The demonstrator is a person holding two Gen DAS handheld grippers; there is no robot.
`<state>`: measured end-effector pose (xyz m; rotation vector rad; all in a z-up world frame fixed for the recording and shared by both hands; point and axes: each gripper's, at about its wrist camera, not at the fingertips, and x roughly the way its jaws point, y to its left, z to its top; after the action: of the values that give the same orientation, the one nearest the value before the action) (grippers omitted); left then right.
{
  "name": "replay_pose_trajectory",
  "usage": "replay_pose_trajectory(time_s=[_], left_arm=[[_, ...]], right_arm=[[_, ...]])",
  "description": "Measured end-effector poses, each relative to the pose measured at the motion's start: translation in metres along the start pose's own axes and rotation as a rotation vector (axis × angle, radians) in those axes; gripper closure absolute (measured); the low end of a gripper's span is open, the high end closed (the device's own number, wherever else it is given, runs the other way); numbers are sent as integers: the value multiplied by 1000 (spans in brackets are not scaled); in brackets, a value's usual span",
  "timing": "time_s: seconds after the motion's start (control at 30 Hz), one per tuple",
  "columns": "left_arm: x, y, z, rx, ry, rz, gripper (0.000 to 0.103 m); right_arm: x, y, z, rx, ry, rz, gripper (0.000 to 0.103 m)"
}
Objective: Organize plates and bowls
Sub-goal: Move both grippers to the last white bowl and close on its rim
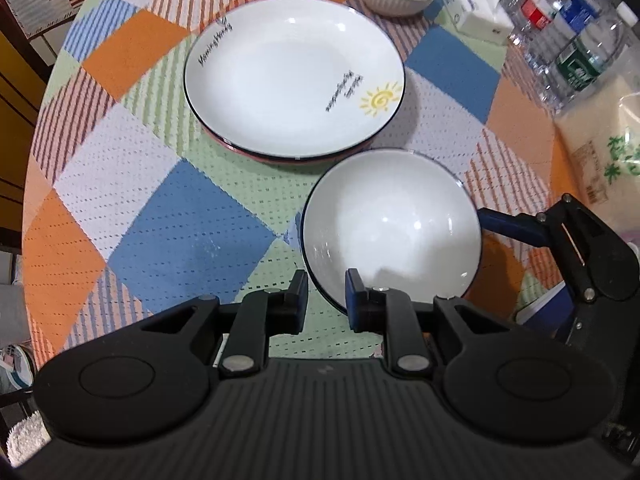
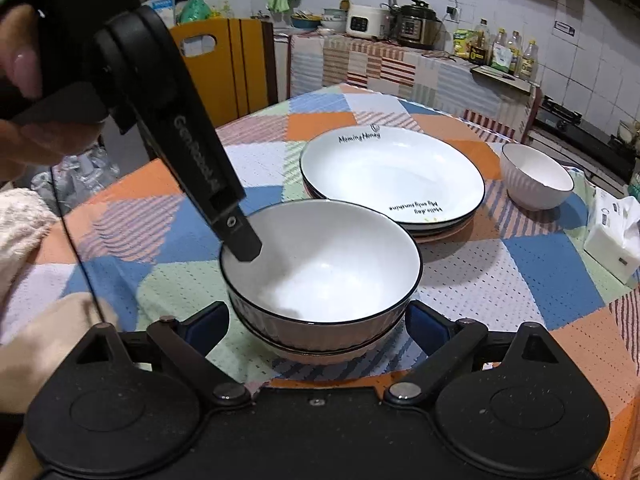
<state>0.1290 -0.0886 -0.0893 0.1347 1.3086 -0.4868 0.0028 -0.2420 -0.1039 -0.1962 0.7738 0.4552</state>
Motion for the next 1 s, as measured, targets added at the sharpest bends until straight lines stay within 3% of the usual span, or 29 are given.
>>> replay_pose_trajectory(time_s=[0.17, 0.3, 0.5, 0.57, 0.7, 0.83, 1.0], left_arm=[[-23, 0, 9, 1, -50, -7, 85], [-42, 0, 19, -8, -91, -53, 85], [-55, 2, 44, 7, -119, -102, 85], [-55, 0, 51, 34, -133, -90, 85], [-48, -4, 67, 69, -161, -74, 85], [-35, -8, 84, 95, -159, -30, 85], [-17, 0, 113, 81, -162, -57, 85]], right_arm=[[-23, -11, 2, -7, -69, 1, 6], [-45, -27, 9, -16, -190, 28, 6], [-51, -54, 25, -77, -271, -40, 6], [-45, -66, 32, -84, -244, -44, 6], [-23, -92, 49, -91, -101, -23, 6], [-5, -114, 63, -63, -71, -52, 6], [27, -143, 75, -33, -17, -85, 6]])
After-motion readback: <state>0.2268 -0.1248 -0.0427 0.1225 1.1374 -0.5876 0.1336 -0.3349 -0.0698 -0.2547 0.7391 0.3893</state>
